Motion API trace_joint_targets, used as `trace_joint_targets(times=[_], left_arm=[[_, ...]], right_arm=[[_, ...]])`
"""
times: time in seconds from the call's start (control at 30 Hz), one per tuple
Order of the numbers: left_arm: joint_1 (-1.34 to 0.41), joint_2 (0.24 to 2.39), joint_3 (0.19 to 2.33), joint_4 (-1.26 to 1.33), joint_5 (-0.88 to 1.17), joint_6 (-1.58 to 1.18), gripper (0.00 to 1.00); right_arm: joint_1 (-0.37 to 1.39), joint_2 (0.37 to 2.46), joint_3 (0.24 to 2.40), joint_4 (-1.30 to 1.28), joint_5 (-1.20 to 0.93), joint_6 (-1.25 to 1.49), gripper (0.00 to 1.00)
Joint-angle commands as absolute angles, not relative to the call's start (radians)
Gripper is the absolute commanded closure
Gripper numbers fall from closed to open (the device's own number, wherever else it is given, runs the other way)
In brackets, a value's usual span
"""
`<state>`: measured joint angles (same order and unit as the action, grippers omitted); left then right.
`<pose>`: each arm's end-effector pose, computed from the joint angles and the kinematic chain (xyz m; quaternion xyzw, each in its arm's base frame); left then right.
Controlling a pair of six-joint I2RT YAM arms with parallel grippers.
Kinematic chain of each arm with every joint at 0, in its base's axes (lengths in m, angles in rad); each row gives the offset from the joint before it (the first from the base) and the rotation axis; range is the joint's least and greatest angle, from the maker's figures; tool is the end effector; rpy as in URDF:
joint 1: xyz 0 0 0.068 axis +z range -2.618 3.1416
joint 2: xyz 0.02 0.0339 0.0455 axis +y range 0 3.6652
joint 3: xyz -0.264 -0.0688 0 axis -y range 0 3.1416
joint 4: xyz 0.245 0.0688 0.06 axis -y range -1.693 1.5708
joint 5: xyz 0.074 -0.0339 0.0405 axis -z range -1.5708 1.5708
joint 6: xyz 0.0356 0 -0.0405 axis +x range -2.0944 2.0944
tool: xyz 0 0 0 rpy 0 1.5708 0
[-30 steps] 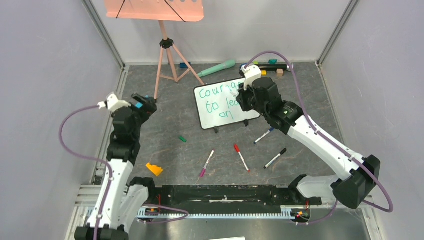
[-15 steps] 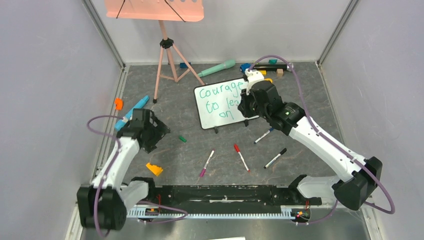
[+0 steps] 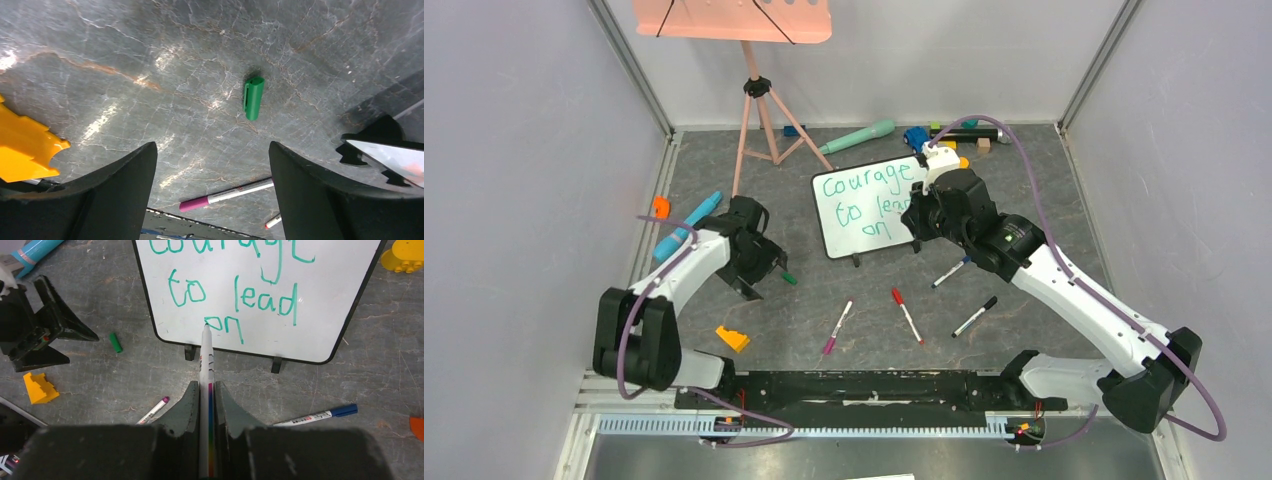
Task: Write a sentence on the whiteboard
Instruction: Close the whiteboard marker at the center of the board.
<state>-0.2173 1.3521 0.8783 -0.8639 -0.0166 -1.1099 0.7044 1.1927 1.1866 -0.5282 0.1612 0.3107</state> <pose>0.2281 -0.0497 0.2062 -0.4296 0.8955 -0.0651 0.0967 0.2032 0.1652 0.3618 -0.1302 0.8569 0.1789 0.4655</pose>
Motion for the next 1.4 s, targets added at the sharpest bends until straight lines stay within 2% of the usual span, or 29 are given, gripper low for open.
trace_joint_targets(times=[0.0, 0.37, 0.53, 0.7, 1.0, 1.17, 1.37], left_arm=[[-0.27, 1.427, 0.942, -0.887, -0.068, -1.204, 0.13], [-0.304, 1.635, 1.02, -0.859, -0.099, -1.244, 0.28], [-0.309, 1.688, 1.029, -0.805, -0.107, -1.246, 0.31], [-0.316, 1.7, 1.015, -0.763, -0.143, -1.26, 0.39], [-0.327, 1.694, 0.929, -0.682, -0.127, -1.314, 0.64], [-0.328, 1.62, 0.917, -0.633, -0.062, -1.266, 0.98], [-0.327, 1.45, 0.962, -0.781, -0.057, -1.354, 0.98]], right_arm=[[0.71, 1.191, 1.198, -0.491, 0.185, 0.299, 0.98], [0.71, 1.183, 1.201, -0.498, 0.19, 0.275, 0.98], [0.71, 1.187, 1.204, -0.493, 0.183, 0.267, 0.98], [0.711, 1.191, 1.202, -0.49, 0.167, 0.262, 0.98], [0.722, 1.16, 1.126, -0.453, 0.132, 0.297, 1.0], [0.727, 1.173, 1.108, -0.422, 0.071, 0.288, 1.0], [0.748, 1.185, 1.076, -0.324, -0.035, 0.289, 1.0]])
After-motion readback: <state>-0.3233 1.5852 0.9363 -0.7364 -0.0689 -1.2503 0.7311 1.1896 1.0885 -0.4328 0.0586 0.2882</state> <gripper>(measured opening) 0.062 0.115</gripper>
